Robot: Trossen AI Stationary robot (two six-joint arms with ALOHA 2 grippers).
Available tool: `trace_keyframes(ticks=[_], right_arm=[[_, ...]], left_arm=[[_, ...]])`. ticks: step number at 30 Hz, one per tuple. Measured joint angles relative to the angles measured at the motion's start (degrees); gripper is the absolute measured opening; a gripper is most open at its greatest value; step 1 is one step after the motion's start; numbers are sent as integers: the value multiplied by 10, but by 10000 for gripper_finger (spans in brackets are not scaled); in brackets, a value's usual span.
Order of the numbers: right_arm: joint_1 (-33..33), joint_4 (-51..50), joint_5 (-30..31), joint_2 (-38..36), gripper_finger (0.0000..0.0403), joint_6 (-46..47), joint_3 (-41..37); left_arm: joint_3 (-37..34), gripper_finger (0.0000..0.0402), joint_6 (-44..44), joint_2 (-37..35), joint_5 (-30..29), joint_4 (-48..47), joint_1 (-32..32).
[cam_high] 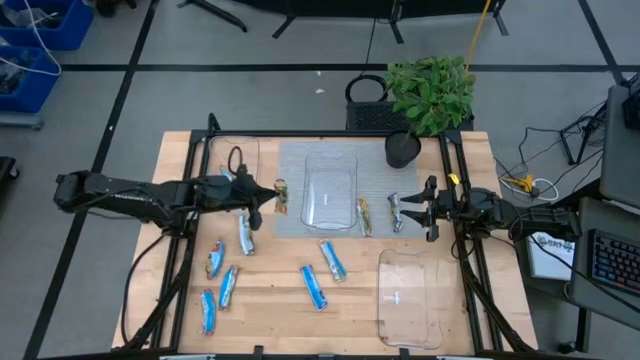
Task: Pick and place Granola Bars by type
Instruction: Put the yellow granola bar into the top left transparent bin
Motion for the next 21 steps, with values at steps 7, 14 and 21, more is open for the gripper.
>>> trace_keyframes(ticks=[7, 14, 21], right_arm=[[0, 0, 0, 0, 155, 0, 0], [0, 0, 0, 0, 155, 0, 0], [0, 0, 0, 0, 155, 0, 0]], left_arm=[[-75, 1, 17, -58, 34, 64, 42], [-112, 0, 47, -100, 73, 116, 72], [-112, 0, 86, -126, 88, 117, 115]])
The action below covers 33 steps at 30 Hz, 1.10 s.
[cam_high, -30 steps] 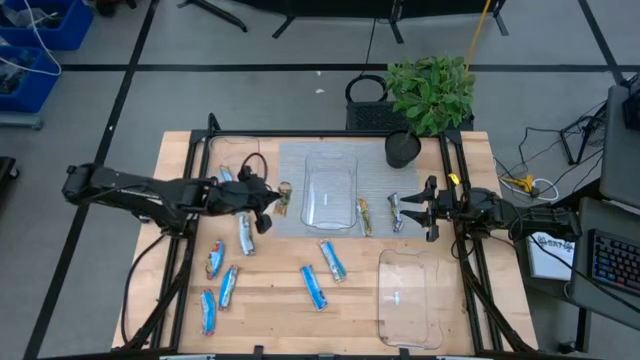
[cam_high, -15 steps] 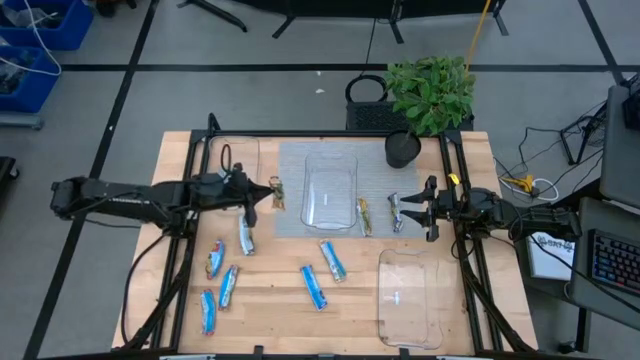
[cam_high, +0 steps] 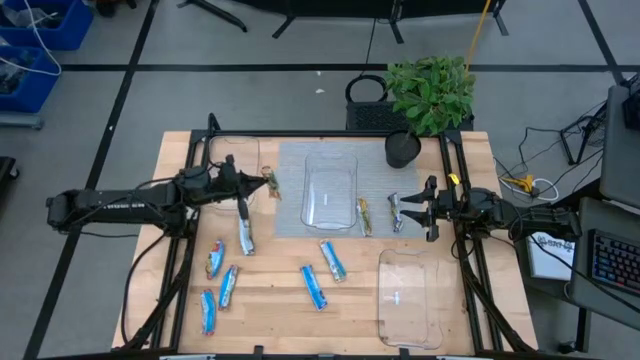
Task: Pick and place Granola Bars by type
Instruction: Put the yellow granola bar into the top left transparent bin
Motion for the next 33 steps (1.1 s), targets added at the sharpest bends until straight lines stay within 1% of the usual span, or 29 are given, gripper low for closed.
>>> trace_keyframes(ticks=[5, 12, 15, 18, 25, 28, 33], right_arm=[[0, 0, 0, 0, 155, 0, 0], [0, 0, 0, 0, 155, 0, 0], [0, 0, 0, 0, 155, 0, 0], [0, 0, 0, 0, 155, 0, 0], [0, 0, 0, 0, 155, 0, 0], [0, 0, 0, 0, 155, 0, 0], [0, 0, 0, 0, 155, 0, 0]], left_arm=[[0, 0, -1, -18, 19, -1, 44], [0, 0, -6, -57, 16, -19, 101], [0, 0, -27, -78, -7, -55, 130], [0, 0, -62, -97, -54, -97, 156], [0, 0, -178, -114, -126, -176, 215], [0, 0, -219, -109, -137, -209, 238], [0, 0, -273, -83, -136, -275, 267]])
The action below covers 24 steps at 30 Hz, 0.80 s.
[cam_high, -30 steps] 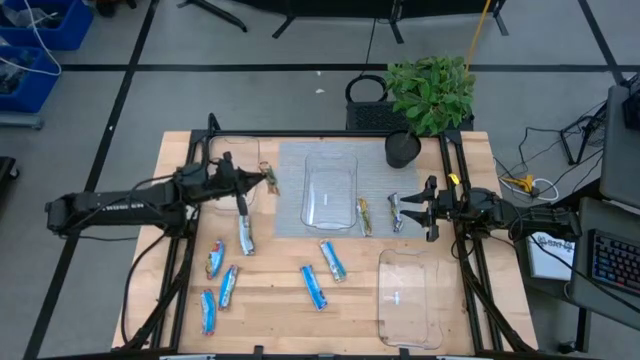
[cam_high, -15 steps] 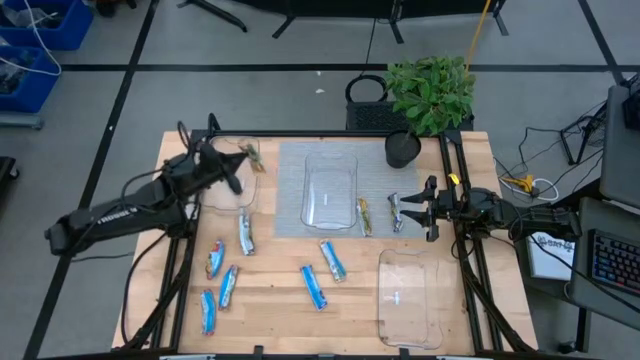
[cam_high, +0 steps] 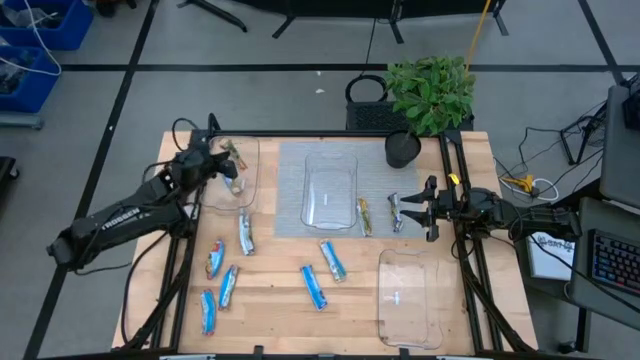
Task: Pick and place Granola Bars by type
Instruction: Put the yellow granola bar into the top left transparent bin
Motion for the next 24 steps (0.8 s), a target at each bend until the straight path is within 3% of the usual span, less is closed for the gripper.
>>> trace_keyframes(ticks=[16, 24], right_arm=[[0, 0, 0, 0, 155, 0, 0], [0, 0, 0, 0, 155, 0, 0]], left_arm=[[0, 2, -41, 103, 168, -24, 16], [0, 59, -44, 117, 182, -9, 21]])
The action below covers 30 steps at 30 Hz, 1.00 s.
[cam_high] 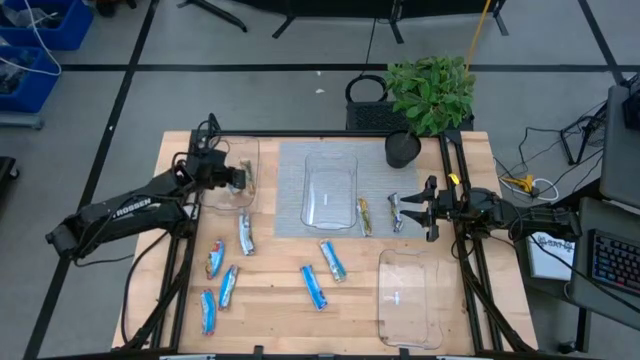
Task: Pick and place Granola Bars by type
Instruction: Put the yellow granola bar into the top left transparent bin
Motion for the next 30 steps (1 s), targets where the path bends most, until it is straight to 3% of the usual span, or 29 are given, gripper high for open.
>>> trace_keyframes(ticks=[8, 17, 23, 30], right_arm=[[0, 0, 0, 0, 155, 0, 0], [0, 0, 0, 0, 155, 0, 0], [0, 0, 0, 0, 155, 0, 0], [0, 0, 0, 0, 155, 0, 0]], left_arm=[[0, 132, 45, 0, 4, 39, -1], [0, 153, 175, -28, 140, 241, -42], [0, 132, 239, -74, 154, 279, -139], [0, 113, 283, -84, 122, 285, -312]])
